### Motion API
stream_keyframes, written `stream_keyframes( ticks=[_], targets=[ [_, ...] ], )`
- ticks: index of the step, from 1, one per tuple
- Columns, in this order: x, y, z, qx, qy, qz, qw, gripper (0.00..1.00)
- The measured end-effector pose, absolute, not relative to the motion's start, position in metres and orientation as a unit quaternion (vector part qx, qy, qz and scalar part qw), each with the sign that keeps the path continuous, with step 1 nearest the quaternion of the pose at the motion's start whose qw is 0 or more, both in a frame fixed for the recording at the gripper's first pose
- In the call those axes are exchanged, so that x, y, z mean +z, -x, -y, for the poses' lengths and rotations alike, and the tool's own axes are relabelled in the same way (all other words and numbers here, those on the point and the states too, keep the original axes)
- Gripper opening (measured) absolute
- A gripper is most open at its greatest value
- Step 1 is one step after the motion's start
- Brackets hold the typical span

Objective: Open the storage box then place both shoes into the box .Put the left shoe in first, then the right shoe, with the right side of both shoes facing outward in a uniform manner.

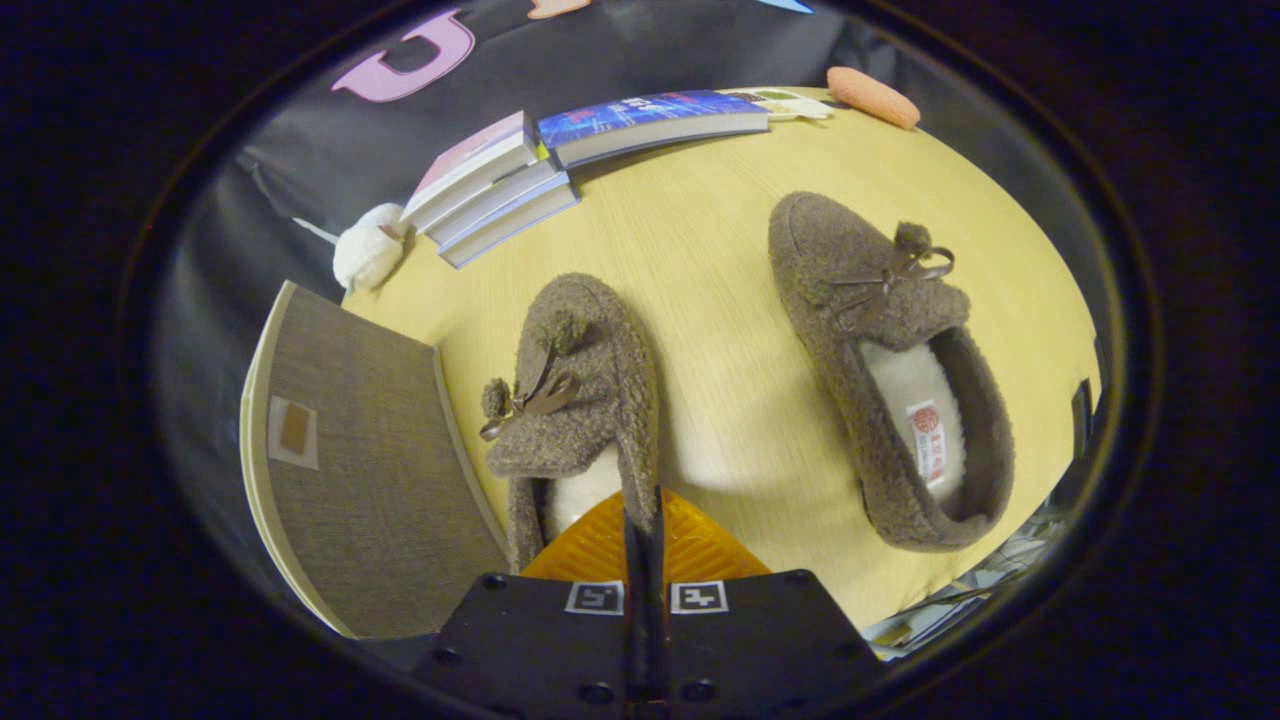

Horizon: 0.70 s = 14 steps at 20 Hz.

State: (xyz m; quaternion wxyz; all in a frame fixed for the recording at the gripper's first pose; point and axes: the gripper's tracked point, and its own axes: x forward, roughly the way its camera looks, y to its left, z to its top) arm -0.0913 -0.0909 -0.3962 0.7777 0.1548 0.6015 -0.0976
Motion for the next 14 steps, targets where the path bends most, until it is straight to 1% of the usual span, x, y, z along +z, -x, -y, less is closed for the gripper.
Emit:
stream_keyframes(
  ticks=[8, 11, 14],
  targets=[
    [-0.371, 0.088, 0.074, -0.087, -0.206, -0.586, 0.779, 0.03],
    [-0.348, 0.078, 0.068, -0.083, -0.232, -0.571, 0.783, 0.03],
    [-0.315, 0.059, 0.059, -0.067, -0.240, -0.548, 0.799, 0.03]
  ],
)
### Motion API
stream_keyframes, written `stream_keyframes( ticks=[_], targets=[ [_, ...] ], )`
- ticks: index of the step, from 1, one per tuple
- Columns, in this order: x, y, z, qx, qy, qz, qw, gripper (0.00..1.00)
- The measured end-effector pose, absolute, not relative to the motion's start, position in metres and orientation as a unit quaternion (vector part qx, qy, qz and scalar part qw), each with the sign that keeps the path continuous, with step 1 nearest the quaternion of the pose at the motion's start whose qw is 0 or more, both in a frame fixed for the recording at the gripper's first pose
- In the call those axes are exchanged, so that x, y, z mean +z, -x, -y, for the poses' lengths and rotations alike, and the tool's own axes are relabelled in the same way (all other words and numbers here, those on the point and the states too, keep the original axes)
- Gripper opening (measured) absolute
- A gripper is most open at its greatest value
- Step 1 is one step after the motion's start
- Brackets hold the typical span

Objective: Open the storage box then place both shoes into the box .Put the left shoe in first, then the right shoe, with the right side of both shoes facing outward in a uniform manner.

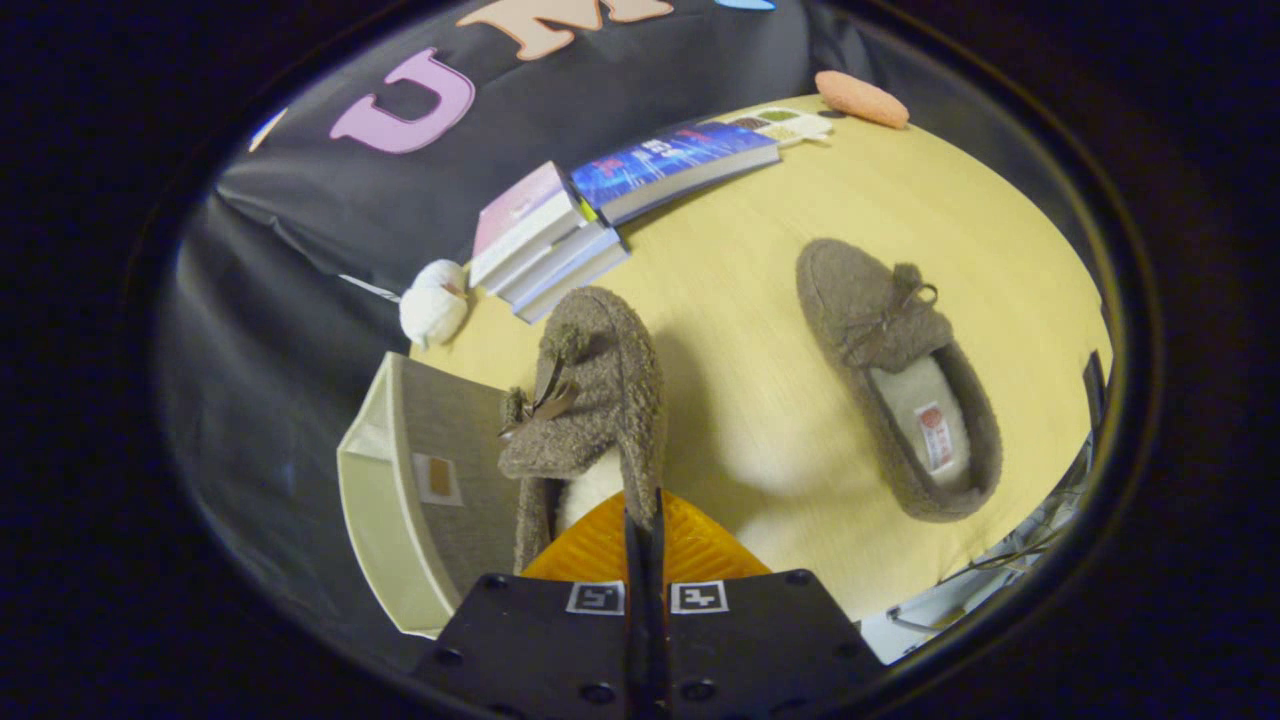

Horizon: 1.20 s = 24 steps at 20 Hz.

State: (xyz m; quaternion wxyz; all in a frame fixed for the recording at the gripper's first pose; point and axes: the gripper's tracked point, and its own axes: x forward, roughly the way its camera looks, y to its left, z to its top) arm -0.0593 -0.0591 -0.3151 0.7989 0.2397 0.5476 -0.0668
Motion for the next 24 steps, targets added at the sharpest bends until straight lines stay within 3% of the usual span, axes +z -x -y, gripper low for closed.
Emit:
stream_keyframes(
  ticks=[11, 18, 24],
  targets=[
    [-0.205, 0.000, -0.054, 0.060, -0.235, -0.477, 0.845, 0.03],
    [-0.247, 0.038, -0.141, 0.135, -0.195, -0.531, 0.813, 0.03],
    [-0.293, 0.066, -0.167, 0.146, -0.158, -0.575, 0.790, 0.03]
  ],
)
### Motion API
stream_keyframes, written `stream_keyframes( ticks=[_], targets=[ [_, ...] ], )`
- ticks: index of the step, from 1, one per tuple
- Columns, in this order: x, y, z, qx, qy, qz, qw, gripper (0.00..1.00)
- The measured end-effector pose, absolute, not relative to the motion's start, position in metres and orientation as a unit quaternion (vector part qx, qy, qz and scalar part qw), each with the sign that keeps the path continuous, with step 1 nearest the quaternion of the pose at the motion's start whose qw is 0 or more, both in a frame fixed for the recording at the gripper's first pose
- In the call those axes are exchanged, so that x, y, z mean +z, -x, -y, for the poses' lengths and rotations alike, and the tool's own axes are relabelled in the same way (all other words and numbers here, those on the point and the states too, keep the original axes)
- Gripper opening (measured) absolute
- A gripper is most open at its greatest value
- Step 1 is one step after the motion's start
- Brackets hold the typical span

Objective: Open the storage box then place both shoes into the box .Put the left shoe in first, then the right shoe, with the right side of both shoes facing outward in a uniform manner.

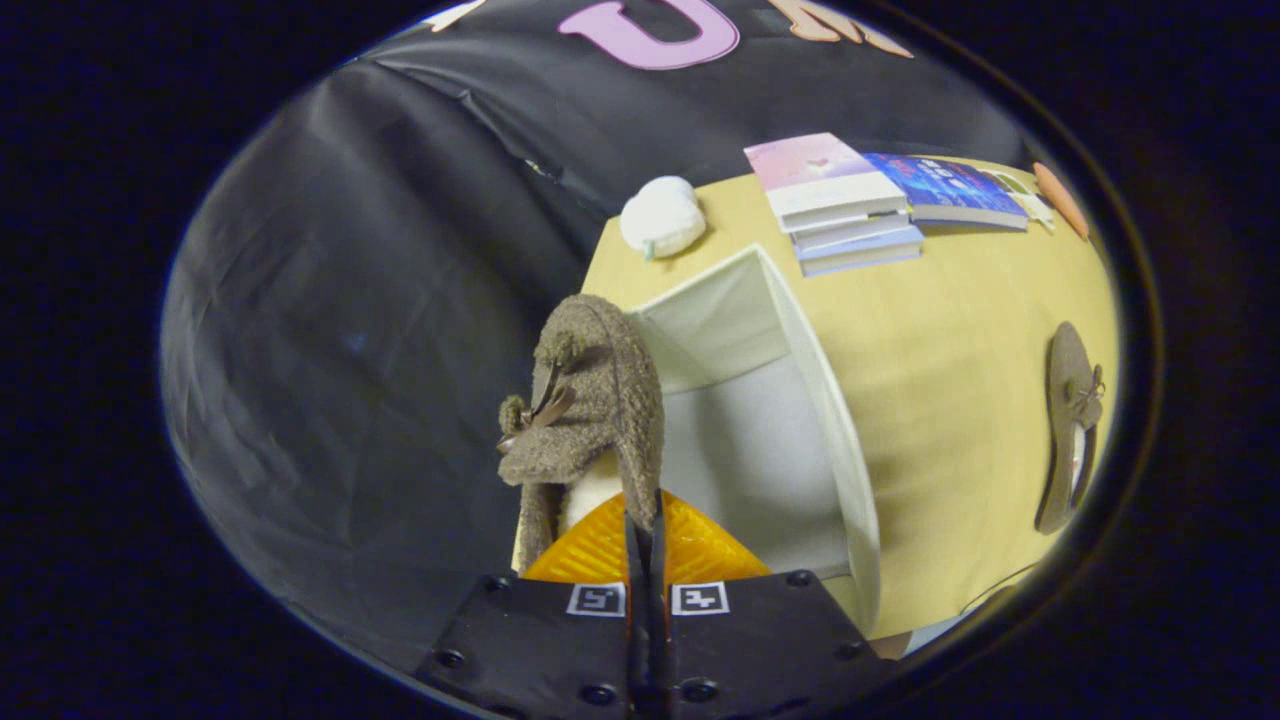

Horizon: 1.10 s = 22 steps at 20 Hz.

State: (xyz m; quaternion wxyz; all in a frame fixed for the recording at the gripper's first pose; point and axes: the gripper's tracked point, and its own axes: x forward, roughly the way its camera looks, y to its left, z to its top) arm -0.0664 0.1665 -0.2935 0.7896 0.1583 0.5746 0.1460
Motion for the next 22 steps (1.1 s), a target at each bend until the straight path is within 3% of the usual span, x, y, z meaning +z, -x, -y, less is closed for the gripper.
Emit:
stream_keyframes(
  ticks=[12, 14, 22],
  targets=[
    [-0.355, 0.087, -0.174, 0.119, -0.109, -0.631, 0.758, 0.04],
    [-0.352, 0.090, -0.171, 0.117, -0.103, -0.633, 0.758, 0.14],
    [-0.338, 0.078, -0.164, 0.130, -0.132, -0.618, 0.764, 0.20]
  ],
)
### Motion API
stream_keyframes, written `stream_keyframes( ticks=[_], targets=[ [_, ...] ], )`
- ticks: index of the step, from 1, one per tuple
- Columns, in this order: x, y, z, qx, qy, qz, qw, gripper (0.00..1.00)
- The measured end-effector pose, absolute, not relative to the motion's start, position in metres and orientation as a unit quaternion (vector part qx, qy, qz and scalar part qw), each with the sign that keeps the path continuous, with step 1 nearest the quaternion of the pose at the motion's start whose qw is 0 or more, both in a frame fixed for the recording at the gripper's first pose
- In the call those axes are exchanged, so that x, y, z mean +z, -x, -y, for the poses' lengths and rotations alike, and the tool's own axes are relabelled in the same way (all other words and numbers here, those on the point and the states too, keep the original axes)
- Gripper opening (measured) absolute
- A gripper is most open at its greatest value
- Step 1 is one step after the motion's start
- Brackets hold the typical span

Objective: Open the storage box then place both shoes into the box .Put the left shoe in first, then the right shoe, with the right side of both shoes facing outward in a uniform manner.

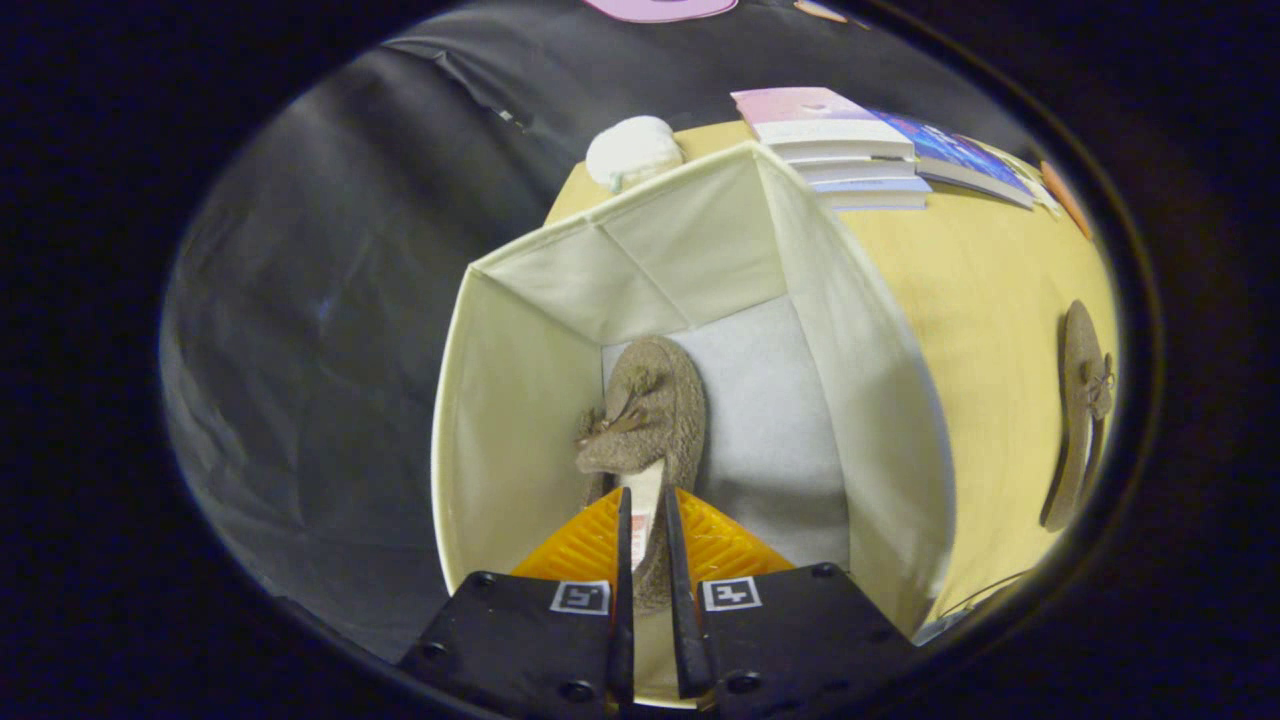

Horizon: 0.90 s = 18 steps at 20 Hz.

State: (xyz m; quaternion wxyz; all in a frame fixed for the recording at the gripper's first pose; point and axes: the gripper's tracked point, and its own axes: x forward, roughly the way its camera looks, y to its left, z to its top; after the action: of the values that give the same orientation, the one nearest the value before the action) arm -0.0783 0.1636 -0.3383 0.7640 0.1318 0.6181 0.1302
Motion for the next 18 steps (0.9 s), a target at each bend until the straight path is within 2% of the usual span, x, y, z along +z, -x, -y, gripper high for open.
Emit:
stream_keyframes(
  ticks=[8, 13, 18],
  targets=[
    [-0.264, 0.009, -0.101, 0.110, -0.213, -0.508, 0.827, 0.20],
    [-0.226, -0.040, 0.015, 0.024, -0.212, -0.428, 0.878, 0.20],
    [-0.237, -0.034, 0.138, -0.075, -0.163, -0.413, 0.893, 0.20]
  ],
)
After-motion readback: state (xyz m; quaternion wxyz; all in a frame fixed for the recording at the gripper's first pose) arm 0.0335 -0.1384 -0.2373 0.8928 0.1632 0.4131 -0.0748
